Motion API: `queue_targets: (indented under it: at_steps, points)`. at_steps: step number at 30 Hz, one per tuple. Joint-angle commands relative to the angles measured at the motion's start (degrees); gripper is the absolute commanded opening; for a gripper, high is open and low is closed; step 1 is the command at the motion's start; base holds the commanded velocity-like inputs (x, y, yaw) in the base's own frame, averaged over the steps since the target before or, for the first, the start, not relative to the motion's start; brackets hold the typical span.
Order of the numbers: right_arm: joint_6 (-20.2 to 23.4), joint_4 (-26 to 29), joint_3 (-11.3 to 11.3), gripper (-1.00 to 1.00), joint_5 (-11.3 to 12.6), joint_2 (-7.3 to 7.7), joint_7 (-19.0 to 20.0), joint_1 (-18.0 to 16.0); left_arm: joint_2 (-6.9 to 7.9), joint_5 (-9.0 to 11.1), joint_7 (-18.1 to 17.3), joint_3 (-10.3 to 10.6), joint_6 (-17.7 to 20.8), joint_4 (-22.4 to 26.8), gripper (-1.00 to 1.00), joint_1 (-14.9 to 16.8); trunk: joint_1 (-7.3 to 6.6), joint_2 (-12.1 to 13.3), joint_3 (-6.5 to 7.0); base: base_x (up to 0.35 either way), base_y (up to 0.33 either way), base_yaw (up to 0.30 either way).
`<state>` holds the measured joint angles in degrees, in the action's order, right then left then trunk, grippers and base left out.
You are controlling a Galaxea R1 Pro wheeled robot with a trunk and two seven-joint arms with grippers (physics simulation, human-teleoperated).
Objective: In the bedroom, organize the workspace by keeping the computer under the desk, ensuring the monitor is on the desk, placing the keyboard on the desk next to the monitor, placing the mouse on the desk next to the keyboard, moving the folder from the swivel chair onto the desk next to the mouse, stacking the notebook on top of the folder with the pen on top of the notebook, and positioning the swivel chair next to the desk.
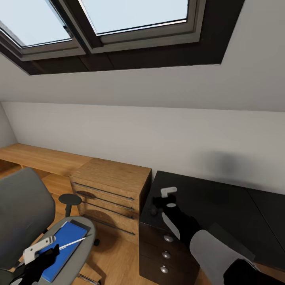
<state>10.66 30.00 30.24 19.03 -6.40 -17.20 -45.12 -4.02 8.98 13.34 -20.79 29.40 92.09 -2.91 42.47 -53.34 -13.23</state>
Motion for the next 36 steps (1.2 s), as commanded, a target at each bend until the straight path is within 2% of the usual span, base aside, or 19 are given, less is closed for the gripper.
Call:
queue_targets:
  at_steps: [1, 6, 9, 10, 13, 14, 18, 20, 26, 31, 36]
  points:
    - [-0.78, -1.63, 0.46, 1.0, 0.53, -0.03, 0.26, -0.63, -0.02, 0.6, 0.36, 0.18, 0.21, 0.11, 1.0, 0.01, 0.01, -0.06, -0.07, 0.0, 0.0, 0.0]
    - [-5.23, -8.48, 0.37, 1.0, 1.66, -0.2, 2.97, -2.07, -0.07, 0.6, 0.26, 1.04, 0.27, 0.11, 1.0, 0.01, 0.01, -0.06, -0.07, 0.008, 0.037, 0.0]
    - [-7.35, -12.52, 0.25, 1.0, 3.8, -0.31, 3.75, -2.49, -0.12, 0.6, 0.15, 2.77, 0.29, 0.11, 1.0, 0.01, 0.01, -0.06, -0.07, 0.135, 0.146, 0.0]
    - [-7.52, -13.72, 0.14, 1.0, 5.02, -0.19, 3.76, -2.64, -0.1, 0.6, 0.1, 4.08, 0.27, 0.11, 1.0, 0.01, 0.01, -0.06, -0.07, 0.208, 0.181, 0.0]
    - [-5.91, -14.74, -0.39, 1.0, 7.28, 0.29, 3.35, -3.06, -0.06, 0.6, 0.07, 5.54, 0.27, 0.11, 1.0, 0.01, 0.01, -0.06, -0.07, 0.239, 0.192, 0.0]
    - [-3.72, -15.06, -1.09, 1.0, 9.11, 0.82, 2.98, -3.43, -0.05, 0.6, 0.05, 6.09, 0.28, 0.13, 1.0, 0.01, 0.01, -0.06, -0.07, 0.259, 0.199, 0.0]
    - [2.07, -14.95, -3.17, 1.0, 13.41, 2.05, 2.5, -3.99, -0.03, 0.6, 0.03, 6.88, 0.3, 0.2, 1.0, 0.01, 0.01, -0.06, -0.07, 0.168, 0.13, 0.0]
    - [3.35, -13.98, -3.64, 1.0, 14.37, 2.53, 2.41, -4.08, -0.05, 0.6, 0.03, 7.04, 0.34, 0.24, 1.0, 0.01, 0.01, -0.06, -0.07, 0.056, 0.044, 0.0]
    - [4.46, -10.5, -4.66, 1.0, 15.34, 3.59, 2.23, -4.16, -0.1, 0.6, 0.02, 7.19, 0.43, 0.28, 1.0, 0.01, 0.01, -0.06, -0.07, 0.021, 0.016, 0.0]
    - [4.63, -9.45, -5.2, 1.0, 15.49, 3.71, 2.1, -4.18, -0.11, 0.6, 0.02, 7.22, 0.47, 0.28, 1.0, 0.01, 0.01, -0.06, -0.07, 0.005, 0.004, 0.032]
    - [4.48, -9.16, -5.35, 1.0, 15.51, 3.69, 2.01, -4.18, -0.13, 0.6, 0.02, 7.25, 0.43, 0.28, 1.0, 0.01, 0.01, -0.06, -0.07, 0.001, 0.001, 0.221]
